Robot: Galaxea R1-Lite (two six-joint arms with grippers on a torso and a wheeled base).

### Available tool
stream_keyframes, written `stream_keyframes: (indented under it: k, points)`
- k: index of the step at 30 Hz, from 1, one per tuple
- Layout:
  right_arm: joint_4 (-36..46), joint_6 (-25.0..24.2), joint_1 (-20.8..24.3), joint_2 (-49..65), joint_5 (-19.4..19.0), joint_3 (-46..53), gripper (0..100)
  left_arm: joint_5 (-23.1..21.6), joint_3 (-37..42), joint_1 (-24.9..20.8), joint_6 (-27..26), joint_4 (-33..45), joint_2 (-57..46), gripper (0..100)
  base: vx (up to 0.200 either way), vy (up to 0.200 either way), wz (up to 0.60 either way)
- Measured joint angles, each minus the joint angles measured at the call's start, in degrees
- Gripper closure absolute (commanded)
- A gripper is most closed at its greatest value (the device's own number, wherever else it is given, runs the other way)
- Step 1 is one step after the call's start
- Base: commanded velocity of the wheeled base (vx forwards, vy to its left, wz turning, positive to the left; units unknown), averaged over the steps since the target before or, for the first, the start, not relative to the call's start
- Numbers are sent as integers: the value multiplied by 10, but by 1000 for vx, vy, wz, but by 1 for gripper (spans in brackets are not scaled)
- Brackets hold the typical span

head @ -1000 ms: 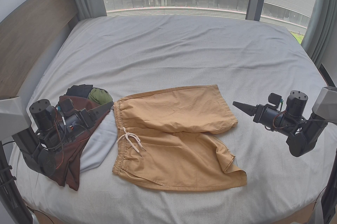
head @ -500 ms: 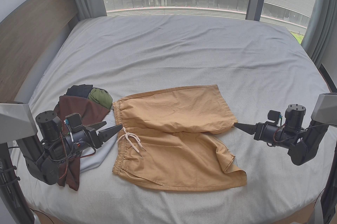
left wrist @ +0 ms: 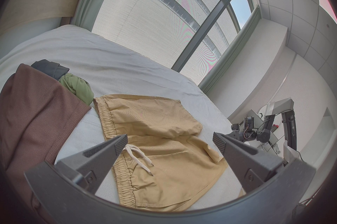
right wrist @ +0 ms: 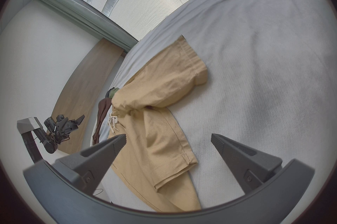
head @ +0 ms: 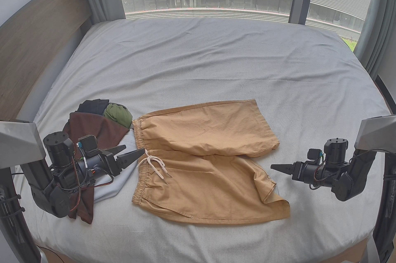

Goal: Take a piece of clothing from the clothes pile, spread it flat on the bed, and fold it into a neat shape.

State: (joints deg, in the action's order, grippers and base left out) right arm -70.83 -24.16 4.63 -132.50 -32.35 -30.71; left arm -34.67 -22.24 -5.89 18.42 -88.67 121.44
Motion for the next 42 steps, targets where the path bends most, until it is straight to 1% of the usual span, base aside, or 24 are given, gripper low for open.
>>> stream_keyframes:
  k: [9,29,34,42]
  points:
    - [4,-9,3,-32,1,-2,0,0,0,0,0,0,2,0,0,0,0]
    - [4,-76,53,-53,4,2,0,-1,0,3,-2,-1,6,0,0,0,0]
    - [0,-102,60,-52,4,-2,0,-1,0,3,-1,-1,6,0,0,0,0]
    - [-3,-121,59,-47,4,-16,0,-1,0,2,-2,-1,7,0,0,0,0]
